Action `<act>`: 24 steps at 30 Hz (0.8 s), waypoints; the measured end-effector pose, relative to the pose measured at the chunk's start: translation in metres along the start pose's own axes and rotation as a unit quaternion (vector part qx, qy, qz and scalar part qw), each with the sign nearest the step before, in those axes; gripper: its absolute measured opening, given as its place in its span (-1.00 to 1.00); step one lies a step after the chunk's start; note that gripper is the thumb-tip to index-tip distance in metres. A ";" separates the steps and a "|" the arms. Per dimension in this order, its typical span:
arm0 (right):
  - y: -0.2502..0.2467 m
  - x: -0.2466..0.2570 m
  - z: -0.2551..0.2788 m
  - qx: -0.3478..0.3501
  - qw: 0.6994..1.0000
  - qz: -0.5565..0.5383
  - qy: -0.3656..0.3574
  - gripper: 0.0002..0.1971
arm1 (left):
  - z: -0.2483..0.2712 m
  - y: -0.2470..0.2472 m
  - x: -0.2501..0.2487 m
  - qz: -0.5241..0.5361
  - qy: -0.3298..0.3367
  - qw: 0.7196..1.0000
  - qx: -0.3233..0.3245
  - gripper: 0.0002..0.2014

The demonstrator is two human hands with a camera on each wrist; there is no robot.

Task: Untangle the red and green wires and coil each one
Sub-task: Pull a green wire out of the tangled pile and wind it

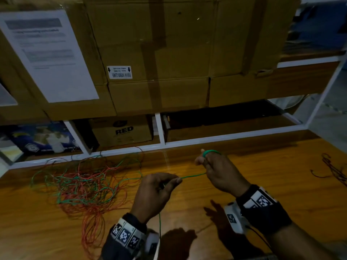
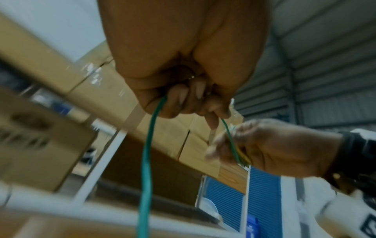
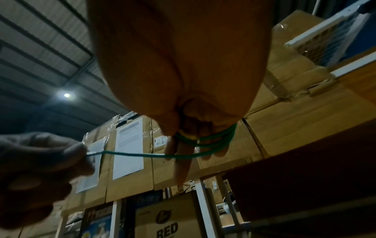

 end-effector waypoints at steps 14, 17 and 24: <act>0.003 0.069 0.031 0.266 0.855 -0.441 -0.053 -0.63 | -0.040 -0.056 -0.052 0.054 0.168 0.984 0.020 -0.92; 0.005 0.081 0.031 0.284 0.805 -0.510 -0.103 -0.70 | -0.051 -0.047 -0.064 0.133 0.163 0.976 0.056 -0.88; -0.004 0.098 0.016 0.187 0.664 -0.717 -0.097 -0.73 | -0.056 -0.004 -0.063 0.300 0.041 0.951 0.060 -0.76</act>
Point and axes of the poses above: each hand's wrist, its own z-axis away from the middle knuckle, its own y-axis out of the palm, x = y × z, the point moved 4 cm from there along -z, towards the middle knuckle, and after that the axes turned 9 degrees about -y, right-handed, at the moved point
